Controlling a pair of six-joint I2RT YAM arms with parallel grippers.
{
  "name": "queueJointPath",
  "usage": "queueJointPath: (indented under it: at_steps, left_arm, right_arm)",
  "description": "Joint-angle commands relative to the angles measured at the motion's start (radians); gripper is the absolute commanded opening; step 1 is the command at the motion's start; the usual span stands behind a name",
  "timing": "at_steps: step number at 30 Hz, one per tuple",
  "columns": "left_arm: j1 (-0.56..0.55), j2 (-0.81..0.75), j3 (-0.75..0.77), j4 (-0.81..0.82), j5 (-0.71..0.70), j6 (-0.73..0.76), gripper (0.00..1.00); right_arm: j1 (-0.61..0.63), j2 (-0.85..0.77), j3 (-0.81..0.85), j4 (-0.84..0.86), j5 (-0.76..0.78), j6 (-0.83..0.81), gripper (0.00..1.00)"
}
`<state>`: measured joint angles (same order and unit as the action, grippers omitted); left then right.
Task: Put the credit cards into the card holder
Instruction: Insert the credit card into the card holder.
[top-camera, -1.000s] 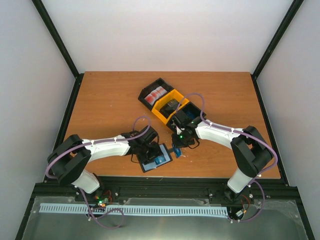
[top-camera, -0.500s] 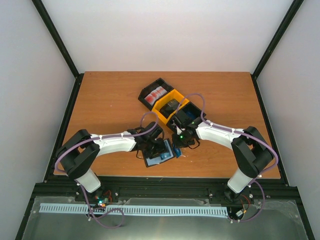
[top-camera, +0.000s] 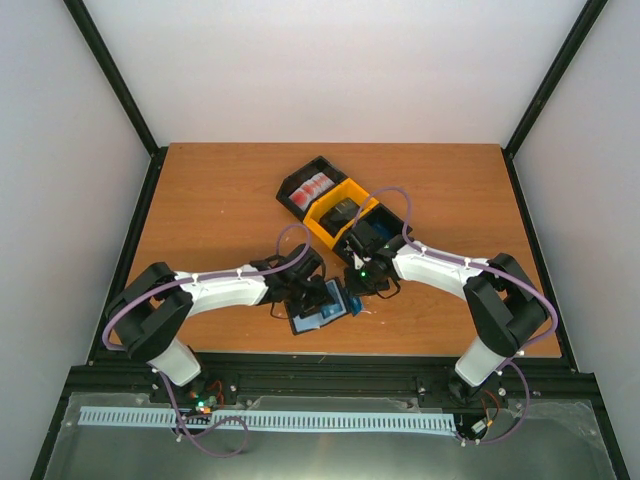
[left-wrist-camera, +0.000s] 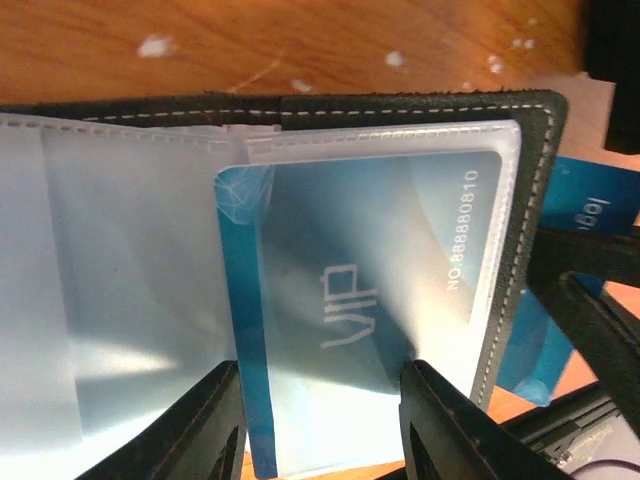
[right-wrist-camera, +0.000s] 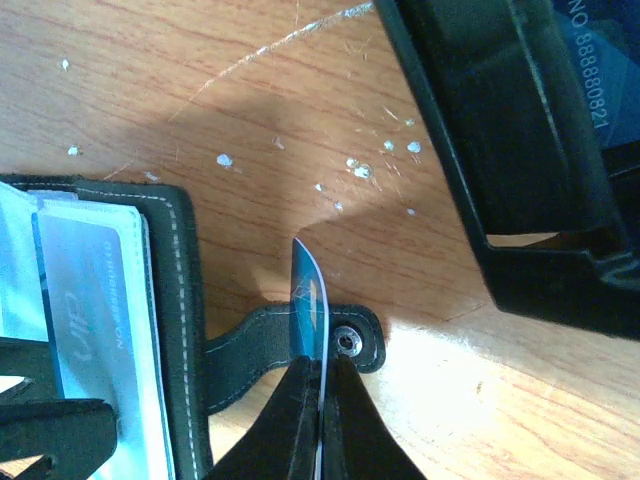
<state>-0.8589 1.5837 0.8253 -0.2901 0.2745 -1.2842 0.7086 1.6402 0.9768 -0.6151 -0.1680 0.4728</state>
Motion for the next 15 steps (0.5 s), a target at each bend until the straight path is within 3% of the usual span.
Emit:
queueJointPath:
  at_steps: [1,8,15]
  left_arm:
    - [0.010,-0.017,-0.018,0.018,0.007,-0.047,0.44]
    - [0.010,-0.020,-0.037,0.200,0.099,-0.003,0.43]
    - [0.018,-0.058,-0.087,0.142,0.097,-0.084,0.41]
  right_arm:
    - [0.005,0.017,-0.038,-0.017,0.058,0.010,0.03]
    - [0.005,0.016,-0.045,-0.011,0.050,0.014,0.03]
    - [0.005,0.005,-0.044,-0.010,0.047,0.021,0.03]
